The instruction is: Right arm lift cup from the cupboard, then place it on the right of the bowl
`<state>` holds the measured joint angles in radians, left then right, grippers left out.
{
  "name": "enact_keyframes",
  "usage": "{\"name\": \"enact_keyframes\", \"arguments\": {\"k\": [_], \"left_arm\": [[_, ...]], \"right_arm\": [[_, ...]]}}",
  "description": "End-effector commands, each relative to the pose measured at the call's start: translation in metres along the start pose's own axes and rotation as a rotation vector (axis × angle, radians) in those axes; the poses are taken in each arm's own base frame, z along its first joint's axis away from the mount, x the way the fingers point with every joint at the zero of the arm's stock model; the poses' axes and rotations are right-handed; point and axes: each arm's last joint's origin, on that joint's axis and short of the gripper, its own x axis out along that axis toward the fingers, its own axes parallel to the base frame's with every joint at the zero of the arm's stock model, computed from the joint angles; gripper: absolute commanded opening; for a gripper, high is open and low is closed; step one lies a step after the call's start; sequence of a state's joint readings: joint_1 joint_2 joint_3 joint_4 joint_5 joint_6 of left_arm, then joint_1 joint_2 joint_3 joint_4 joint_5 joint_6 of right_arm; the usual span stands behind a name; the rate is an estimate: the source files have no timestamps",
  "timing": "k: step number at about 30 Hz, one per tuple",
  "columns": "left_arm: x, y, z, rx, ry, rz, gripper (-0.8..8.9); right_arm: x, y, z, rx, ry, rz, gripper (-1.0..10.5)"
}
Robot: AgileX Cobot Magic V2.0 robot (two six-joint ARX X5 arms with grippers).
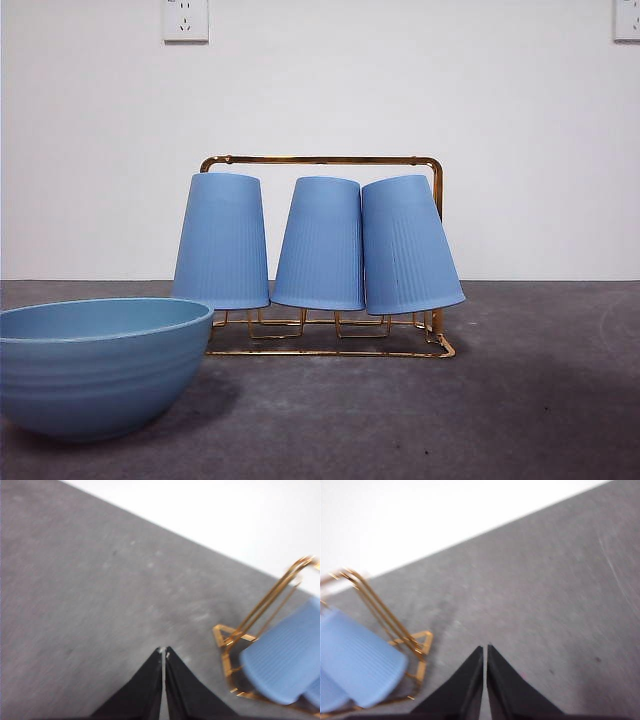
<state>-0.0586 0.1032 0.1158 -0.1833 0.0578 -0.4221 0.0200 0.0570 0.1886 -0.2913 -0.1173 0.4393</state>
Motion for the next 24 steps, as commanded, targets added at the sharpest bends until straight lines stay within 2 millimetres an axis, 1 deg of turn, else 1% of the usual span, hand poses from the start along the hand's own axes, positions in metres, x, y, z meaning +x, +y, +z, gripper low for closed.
{"name": "enact_keyframes", "arguments": {"k": [1,6,8,13,18,20,24], "left_arm": [[-0.003,-0.011,0.02,-0.016,-0.026,-0.044,0.1],[-0.003,-0.027,0.05,0.011,0.007,-0.08,0.09],[-0.001,-0.033,0.061,0.036,0.03,-0.097,0.09],[0.007,-0.051,0.089,0.097,0.13,-0.196,0.09],[0.021,-0.067,0.103,0.185,0.274,-0.306,0.09],[0.027,-0.072,0.104,0.21,0.331,-0.336,0.09],[0.036,-0.085,0.104,0.278,0.424,-0.472,0.09]], "right_arm": [[-0.006,0.01,0.018,0.023,0.005,0.032,0.1],[-0.012,0.029,0.049,0.022,0.064,0.101,0.1],[-0.013,0.034,0.058,0.017,0.097,0.13,0.1],[-0.008,0.048,0.079,-0.03,0.238,0.233,0.1],[0.004,0.058,0.089,-0.078,0.381,0.374,0.1],[0.009,0.061,0.089,-0.09,0.436,0.417,0.1],[0.02,0.07,0.086,-0.15,0.561,0.497,0.1]]}}
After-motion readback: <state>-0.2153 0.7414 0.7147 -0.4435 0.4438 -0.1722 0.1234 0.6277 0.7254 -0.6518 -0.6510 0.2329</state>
